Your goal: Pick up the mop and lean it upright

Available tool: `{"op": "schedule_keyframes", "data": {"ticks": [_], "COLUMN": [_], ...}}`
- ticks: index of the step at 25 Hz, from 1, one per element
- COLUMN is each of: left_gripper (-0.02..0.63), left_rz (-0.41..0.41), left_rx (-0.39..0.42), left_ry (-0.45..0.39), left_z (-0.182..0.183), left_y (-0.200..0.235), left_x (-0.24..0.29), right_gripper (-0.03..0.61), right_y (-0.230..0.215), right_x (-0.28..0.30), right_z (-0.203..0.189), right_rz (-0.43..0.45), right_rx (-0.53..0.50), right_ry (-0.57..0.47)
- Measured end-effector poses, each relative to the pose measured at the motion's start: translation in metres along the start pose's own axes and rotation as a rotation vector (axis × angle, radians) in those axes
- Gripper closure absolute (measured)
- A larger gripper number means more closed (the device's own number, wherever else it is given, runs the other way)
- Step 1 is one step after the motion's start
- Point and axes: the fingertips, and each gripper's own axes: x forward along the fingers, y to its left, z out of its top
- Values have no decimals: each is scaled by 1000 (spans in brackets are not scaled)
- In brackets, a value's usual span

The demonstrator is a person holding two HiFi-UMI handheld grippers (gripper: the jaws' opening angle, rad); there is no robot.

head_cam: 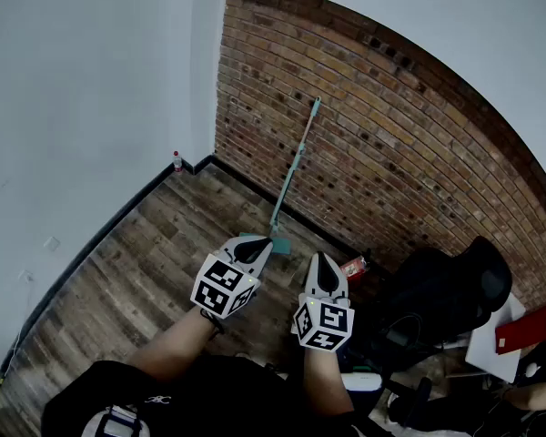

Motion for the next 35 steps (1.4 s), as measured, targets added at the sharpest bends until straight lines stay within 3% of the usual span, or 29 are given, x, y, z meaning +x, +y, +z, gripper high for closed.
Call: {"op": "schedule_keyframes", "data": {"ticks": [25,35], "left_gripper": [623,623], "left_rz": [88,38], "left_rx": [19,10], "left_ry": [51,83], "left_z": [-3,-11], "left_y": [-52,-24], "left_x": [59,97], "right_gripper": [565,565], "right_y": [-59,-67], "right_x": [15,58], "right_z": [-15,-26], "right_rz": [161,115], "right_rx": [35,45], "right_ry": [8,31]}}
